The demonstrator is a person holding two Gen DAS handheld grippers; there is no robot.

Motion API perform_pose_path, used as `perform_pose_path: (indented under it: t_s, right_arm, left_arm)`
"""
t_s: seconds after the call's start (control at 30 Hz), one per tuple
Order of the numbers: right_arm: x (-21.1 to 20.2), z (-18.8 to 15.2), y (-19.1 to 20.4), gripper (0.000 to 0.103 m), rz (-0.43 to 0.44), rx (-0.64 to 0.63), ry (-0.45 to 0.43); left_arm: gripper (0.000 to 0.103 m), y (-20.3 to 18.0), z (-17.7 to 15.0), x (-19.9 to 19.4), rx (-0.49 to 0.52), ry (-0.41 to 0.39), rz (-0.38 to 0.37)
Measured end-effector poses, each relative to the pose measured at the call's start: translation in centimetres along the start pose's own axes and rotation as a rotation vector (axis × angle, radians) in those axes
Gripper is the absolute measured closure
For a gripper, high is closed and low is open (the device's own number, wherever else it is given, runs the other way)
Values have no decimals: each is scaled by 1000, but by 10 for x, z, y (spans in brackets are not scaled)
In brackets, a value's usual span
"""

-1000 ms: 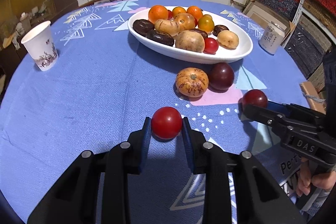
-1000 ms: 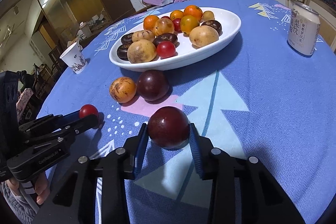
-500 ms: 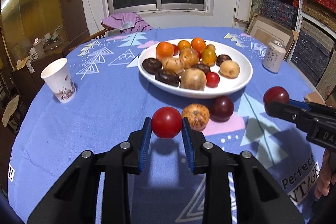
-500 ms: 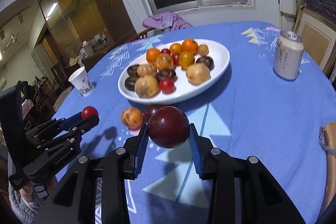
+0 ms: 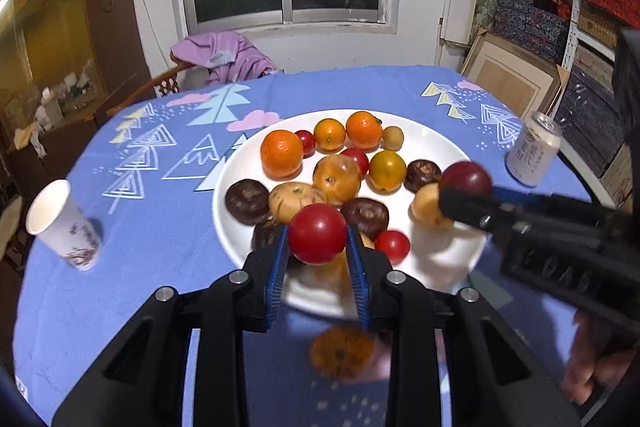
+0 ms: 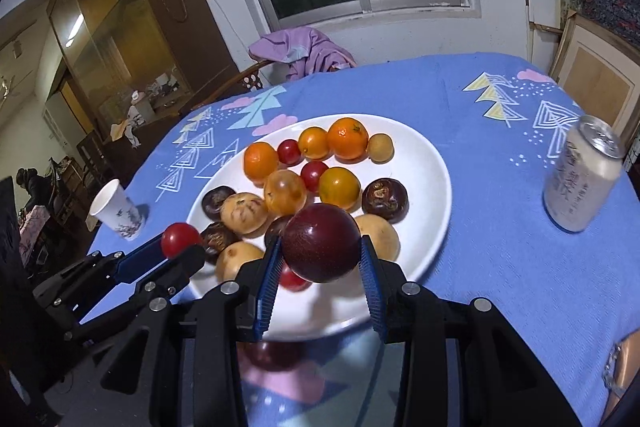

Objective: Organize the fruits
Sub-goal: 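Place both held fruits on the white plate and open both tools, then move both tools back toward the remaining fruits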

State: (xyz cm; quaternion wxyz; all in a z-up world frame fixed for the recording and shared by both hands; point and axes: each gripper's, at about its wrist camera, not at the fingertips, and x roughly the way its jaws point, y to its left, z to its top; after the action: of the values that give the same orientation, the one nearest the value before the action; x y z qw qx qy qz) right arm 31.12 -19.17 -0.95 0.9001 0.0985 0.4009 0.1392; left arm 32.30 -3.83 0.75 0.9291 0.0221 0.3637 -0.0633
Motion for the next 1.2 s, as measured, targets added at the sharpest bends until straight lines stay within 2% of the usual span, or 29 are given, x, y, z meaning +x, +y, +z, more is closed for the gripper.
perform_pose_path:
  t_s: [0.13, 0.2, 0.27, 0.33, 0.37, 0.4, 0.43, 0.67, 0.7, 0.77, 0.83, 0.93, 1.0, 1.2]
  right_arm:
    - [26, 9, -5, 64, -18, 21, 31]
    - [29, 11, -4, 64, -36, 6, 15]
    - [31, 14, -6, 62, -34, 12, 22]
    - [33, 17, -12, 59, -12, 32, 29]
    - [31, 18, -16, 56, -6, 47, 20]
    - [27, 18, -19, 54, -2, 65, 6]
    - [21, 18, -23, 51, 5, 79, -8]
    - [-23, 1, -19, 50, 24, 64, -49]
    - [-31, -4, -18, 49, 26, 62, -56]
    - [-50, -18, -18, 41, 38, 68, -80]
    - [-65, -32, -20, 40, 48, 77, -94]
    - [-83, -57, -25, 38, 62, 95, -103]
    - [-91, -72, -29, 29, 63, 107, -105]
    - [-93, -83, -34, 28, 71, 126, -87]
  left_arm:
    - [74, 1, 17, 38, -27, 73, -45]
    - [74, 2, 21, 52, -33, 98, -49]
    - [71, 4, 23, 56, -38, 94, -58]
    - [56, 4, 25, 57, -46, 98, -42]
    - [36, 9, 25, 55, -70, 92, -23]
    - [21, 14, 24, 51, -95, 77, -22]
    - [18, 20, 23, 47, -114, 60, -37]
    - [18, 42, -3, -1, -134, 47, -45]
    - [18, 44, -9, -8, -129, 45, -41]
    - [14, 46, -26, -21, -120, 44, -30]
    - [13, 47, -45, -31, -116, 47, -9]
    - [13, 47, -68, -37, -122, 75, -20]
    - [13, 43, -76, -36, -119, 91, -24]
    - [13, 29, -77, -29, -92, 104, -8]
